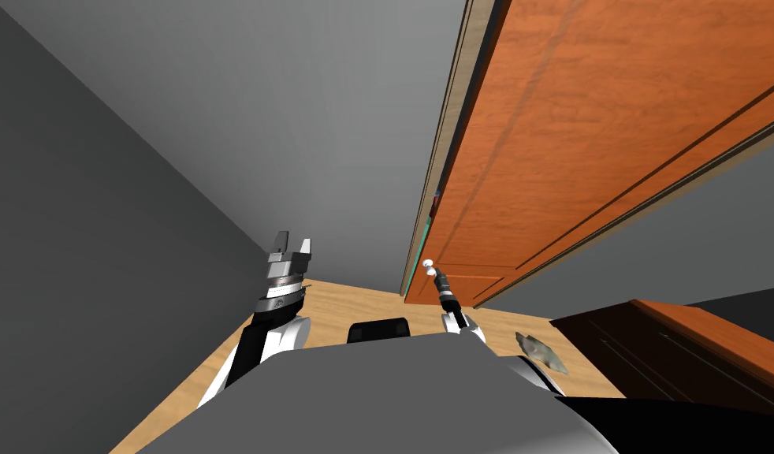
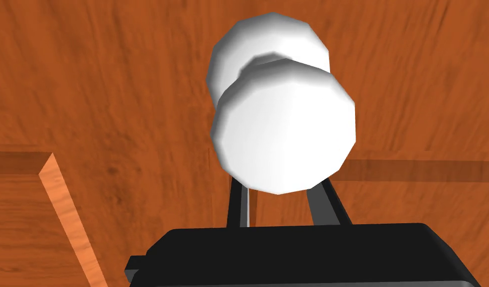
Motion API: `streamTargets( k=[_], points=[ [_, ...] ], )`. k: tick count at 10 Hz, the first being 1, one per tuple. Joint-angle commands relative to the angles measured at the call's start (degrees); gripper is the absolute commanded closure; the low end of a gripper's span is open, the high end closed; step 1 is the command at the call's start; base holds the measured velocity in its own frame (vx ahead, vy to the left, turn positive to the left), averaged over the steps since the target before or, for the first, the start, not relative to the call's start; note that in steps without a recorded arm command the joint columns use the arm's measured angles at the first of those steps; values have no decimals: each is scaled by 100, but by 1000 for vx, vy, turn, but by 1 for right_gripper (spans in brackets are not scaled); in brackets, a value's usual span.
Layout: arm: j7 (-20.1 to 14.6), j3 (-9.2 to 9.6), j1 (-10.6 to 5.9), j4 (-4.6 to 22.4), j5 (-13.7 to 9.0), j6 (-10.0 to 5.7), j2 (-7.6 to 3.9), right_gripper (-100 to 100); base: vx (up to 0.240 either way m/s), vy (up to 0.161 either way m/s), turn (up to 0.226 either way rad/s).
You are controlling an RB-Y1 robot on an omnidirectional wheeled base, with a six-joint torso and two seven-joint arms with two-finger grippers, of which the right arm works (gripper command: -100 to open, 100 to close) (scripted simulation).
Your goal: Pull the door open
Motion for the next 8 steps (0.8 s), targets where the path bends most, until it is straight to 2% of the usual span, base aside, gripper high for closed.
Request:
streamTargets(
  k=[1, 4, 5, 6, 7, 8],
  points=[
    [-279, 127, -16, -49, -74, -37, 99, 100, -40, -19, 70],
    [-722, 222, -39, -40, -265, -16, 87, 100, -51, -27, 64],
    [-758, 222, -39, -40, -265, -16, 87, 100, -40, -7, 27],
    [-974, 269, -50, -35, -361, -6, 81, 100, -37, -13, 54],
    [-998, 269, -50, -35, -361, -6, 81, 100, -31, -20, 36],
    [-1213, 317, -62, -31, -456, 5, 75, 100, -47, -20, 60]
  ],
)
